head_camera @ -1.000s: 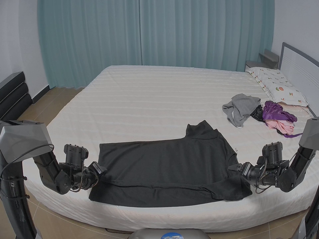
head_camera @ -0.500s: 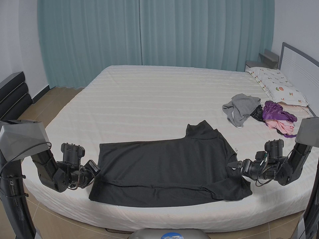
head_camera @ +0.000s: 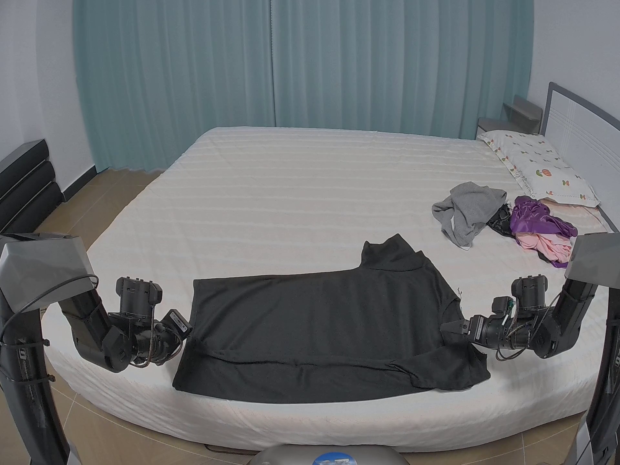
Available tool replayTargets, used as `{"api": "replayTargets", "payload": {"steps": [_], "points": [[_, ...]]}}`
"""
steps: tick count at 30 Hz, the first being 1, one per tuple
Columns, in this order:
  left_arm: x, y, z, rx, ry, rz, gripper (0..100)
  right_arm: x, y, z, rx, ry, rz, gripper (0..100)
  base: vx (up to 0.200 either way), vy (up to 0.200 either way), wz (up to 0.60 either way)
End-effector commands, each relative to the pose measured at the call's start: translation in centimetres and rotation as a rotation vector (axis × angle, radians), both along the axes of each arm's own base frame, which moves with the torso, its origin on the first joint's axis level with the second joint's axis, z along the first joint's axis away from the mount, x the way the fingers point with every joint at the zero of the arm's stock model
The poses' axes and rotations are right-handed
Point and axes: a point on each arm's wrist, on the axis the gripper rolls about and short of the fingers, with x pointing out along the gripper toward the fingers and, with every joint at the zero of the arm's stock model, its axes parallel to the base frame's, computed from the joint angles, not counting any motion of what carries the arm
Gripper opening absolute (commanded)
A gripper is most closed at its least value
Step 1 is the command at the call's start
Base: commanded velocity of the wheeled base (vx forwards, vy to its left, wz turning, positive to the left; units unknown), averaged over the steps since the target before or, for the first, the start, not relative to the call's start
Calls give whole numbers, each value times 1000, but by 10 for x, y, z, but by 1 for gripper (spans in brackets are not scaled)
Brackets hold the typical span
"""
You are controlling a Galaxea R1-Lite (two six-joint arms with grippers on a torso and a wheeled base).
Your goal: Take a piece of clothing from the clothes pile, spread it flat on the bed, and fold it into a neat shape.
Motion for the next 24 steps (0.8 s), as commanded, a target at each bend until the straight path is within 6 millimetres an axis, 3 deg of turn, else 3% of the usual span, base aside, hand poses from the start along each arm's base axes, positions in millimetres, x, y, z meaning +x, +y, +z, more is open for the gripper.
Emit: {"api": "replayTargets", "payload": {"steps": [1, 14, 15, 24], "points": [[0, 0, 0, -1, 1, 0, 0, 5, -6, -4, -3, -5, -16, 100, 0, 0, 0], [0, 0, 0, -2, 1, 0, 0, 1, -7, -14, -73, -13, 54, 100, 0, 0, 0], [0, 0, 0, -1, 3, 0, 0, -1, -8, -15, -84, -9, 65, 0, 0, 0, 0], [-2, 0, 1, -1, 3, -1, 0, -6, -9, -20, -126, -8, 95, 0, 0, 0, 0]]}}
